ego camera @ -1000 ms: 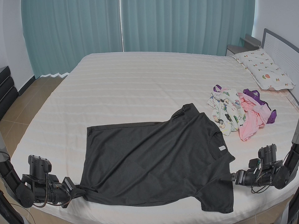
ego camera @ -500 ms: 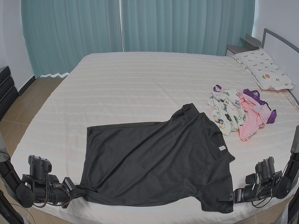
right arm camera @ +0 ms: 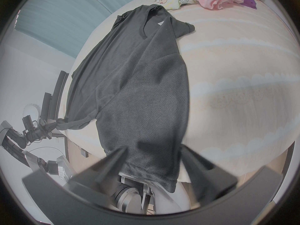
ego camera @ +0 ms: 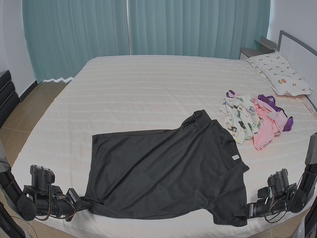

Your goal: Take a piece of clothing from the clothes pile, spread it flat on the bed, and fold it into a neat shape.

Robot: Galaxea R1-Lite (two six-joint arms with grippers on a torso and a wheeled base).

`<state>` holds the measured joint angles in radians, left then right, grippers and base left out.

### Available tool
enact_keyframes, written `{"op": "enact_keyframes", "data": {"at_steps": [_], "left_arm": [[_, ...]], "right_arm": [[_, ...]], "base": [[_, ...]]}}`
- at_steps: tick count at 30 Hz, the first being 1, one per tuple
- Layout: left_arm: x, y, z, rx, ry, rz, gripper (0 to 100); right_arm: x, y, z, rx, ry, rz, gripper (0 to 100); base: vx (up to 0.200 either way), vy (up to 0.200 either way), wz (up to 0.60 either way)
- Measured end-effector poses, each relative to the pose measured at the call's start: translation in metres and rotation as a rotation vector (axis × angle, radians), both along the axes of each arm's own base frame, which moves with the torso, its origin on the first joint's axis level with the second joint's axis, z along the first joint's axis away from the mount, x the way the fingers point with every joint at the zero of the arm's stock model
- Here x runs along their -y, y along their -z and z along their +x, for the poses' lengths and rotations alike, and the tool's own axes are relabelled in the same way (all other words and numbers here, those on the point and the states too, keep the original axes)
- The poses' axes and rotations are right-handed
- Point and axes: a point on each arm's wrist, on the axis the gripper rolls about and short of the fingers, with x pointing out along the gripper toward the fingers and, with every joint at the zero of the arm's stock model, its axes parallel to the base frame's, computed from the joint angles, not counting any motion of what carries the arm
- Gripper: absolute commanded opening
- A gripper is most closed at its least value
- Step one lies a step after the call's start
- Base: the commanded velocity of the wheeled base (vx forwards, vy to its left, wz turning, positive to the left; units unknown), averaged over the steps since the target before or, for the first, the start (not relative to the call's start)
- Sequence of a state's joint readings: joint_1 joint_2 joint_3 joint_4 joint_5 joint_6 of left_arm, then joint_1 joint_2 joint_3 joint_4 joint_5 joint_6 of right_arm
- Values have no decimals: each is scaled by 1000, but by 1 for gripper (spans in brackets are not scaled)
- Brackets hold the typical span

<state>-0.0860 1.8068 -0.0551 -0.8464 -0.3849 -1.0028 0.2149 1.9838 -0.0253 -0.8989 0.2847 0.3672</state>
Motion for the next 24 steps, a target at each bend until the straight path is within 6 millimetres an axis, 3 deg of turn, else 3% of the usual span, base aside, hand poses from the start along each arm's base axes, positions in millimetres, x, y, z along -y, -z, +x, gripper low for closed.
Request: {"op": "enact_keyframes", "data": {"at_steps": [10, 24], "left_arm": [[0, 0, -1, -1, 0, 0, 0], [-1, -7, -12, 44, 28, 32, 0]], "right_arm": [[2, -7, -9, -23, 5, -13, 0], [12, -34, -53, -132, 49, -48, 0]], "base": [[0, 0, 0], [0, 0, 0]]}}
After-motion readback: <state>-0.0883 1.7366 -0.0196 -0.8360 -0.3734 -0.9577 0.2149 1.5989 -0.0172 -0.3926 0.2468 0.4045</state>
